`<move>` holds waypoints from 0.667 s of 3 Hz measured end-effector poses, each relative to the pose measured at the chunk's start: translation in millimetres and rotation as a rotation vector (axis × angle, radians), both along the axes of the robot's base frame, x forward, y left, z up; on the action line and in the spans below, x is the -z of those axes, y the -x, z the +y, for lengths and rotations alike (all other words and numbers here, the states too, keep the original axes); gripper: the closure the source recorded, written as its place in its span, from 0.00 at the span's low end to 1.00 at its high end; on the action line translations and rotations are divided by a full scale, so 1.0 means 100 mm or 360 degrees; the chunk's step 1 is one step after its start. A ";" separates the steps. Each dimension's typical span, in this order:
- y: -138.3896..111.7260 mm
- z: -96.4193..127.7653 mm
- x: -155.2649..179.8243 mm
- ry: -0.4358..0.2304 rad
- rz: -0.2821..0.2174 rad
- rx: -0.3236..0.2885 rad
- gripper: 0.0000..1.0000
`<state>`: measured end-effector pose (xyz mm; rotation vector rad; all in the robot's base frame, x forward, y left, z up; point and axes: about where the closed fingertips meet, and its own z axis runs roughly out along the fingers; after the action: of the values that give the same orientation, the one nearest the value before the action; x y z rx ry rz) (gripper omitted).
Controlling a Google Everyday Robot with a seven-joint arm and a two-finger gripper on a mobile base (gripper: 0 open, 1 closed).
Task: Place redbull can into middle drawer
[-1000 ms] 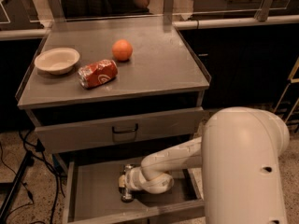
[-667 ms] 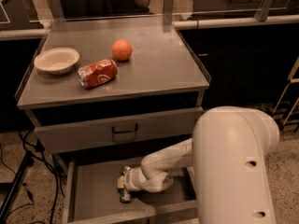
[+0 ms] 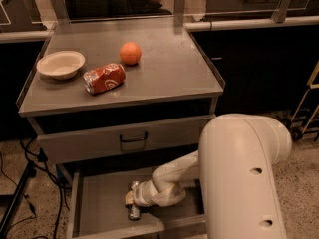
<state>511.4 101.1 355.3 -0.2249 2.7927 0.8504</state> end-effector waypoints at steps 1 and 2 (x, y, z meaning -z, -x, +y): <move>0.00 0.00 0.00 0.0000 0.0000 0.0000 0.58; 0.00 0.00 0.00 0.0000 0.0000 0.0000 0.34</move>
Offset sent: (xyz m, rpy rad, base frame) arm 0.0000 0.0000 0.0000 0.0000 0.0000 0.0000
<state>511.4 101.2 355.3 -0.2249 2.7928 0.8504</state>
